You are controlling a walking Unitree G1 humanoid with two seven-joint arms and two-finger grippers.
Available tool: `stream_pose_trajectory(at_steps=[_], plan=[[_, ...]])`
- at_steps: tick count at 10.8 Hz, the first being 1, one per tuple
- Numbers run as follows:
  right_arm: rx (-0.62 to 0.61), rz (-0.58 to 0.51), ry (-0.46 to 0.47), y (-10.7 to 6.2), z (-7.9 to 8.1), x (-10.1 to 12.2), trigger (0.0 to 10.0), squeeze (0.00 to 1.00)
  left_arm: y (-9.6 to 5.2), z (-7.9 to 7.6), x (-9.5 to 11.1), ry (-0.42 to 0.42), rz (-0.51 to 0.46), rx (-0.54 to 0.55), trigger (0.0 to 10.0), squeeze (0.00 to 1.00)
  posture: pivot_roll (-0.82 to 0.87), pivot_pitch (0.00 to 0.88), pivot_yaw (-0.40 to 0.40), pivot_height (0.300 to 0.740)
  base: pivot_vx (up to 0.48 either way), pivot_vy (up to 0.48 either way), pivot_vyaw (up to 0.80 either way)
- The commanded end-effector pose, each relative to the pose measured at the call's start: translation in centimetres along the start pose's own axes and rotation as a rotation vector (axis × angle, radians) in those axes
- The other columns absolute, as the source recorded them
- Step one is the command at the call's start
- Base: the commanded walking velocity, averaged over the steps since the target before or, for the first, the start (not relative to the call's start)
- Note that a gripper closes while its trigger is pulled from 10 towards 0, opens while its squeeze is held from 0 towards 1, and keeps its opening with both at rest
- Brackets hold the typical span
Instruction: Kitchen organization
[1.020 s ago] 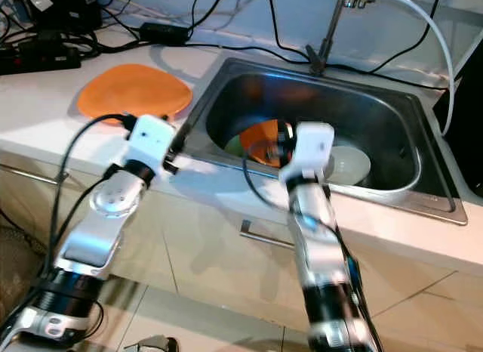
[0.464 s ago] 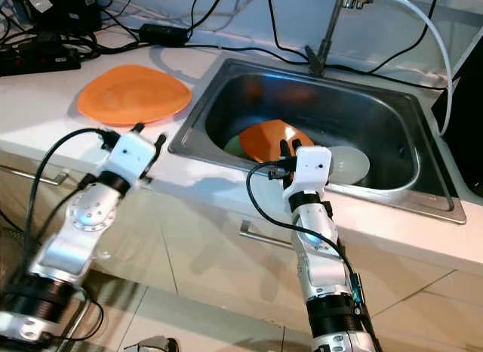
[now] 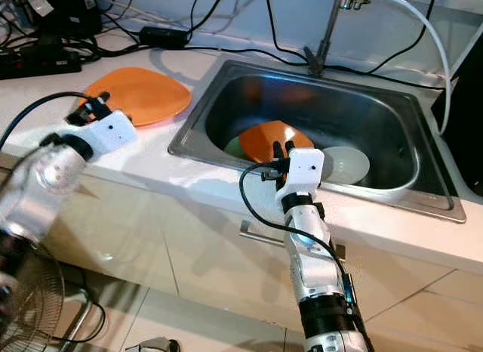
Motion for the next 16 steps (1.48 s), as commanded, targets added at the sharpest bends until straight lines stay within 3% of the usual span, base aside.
stream_pose_trajectory(at_steps=[1, 2, 4, 9, 12, 16], plan=[[-0.009, -0.002, -0.002, 0.3, -0.1, 0.2, 10.0, 0.0, 0.2, -0.2, 0.4, 0.03, -0.015, -0.071, 10.0, 0.0, 0.08, 0.0, -0.024, 0.74, 0.0, 0.0, 0.0], [-0.007, -0.008, 0.002, 0.4, 0.0, 0.4, 10.0, 0.0, 0.2, -0.5, 0.5, 0.091, -0.021, -0.154, 10.0, 0.0, 0.08, 0.0, -0.022, 0.74, 0.0, 0.0, 0.0], [-0.001, -0.018, 0.008, 0.6, 0.4, 0.6, 10.0, 0.0, 0.5, -0.7, -0.1, 0.174, 0.015, -0.194, 10.0, 0.0, 0.08, 0.0, -0.018, 0.74, 0.0, 0.0, 0.0], [-0.019, -0.012, 0.012, 0.5, -0.1, 0.5, 10.0, 0.0, 1.7, -0.2, -1.1, 0.287, 0.109, -0.188, 10.0, 0.0, 0.07, 0.0, -0.017, 0.74, 0.0, 0.0, 0.0], [-0.022, -0.001, 0.013, 0.3, -0.1, 0.4, 10.0, 0.0, 2.7, 0.4, -1.5, 0.334, 0.161, -0.184, 10.0, 0.0, 0.07, 0.0, -0.018, 0.74, 0.0, 0.0, 0.0], [-0.03, 0.0, 0.01, 0.3, -0.5, 0.7, 10.0, 0.0, 3.8, -0.1, -1.2, 0.347, 0.19, -0.184, 10.0, 0.0, 0.04, 0.0, -0.025, 0.74, 0.0, 0.0, 0.0]])
Point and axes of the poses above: a point about 5 cm out from each wrist's last joint towards the gripper, its own y axis pointing out of the wrist towards the gripper, its own x axis along the axis of the wrist's last joint, z = x × y, the point moved 1 cm from there along y, pointing out of the wrist towards the gripper, and after that the axes turned 13 degrees about -y, right-handed, at the moved point
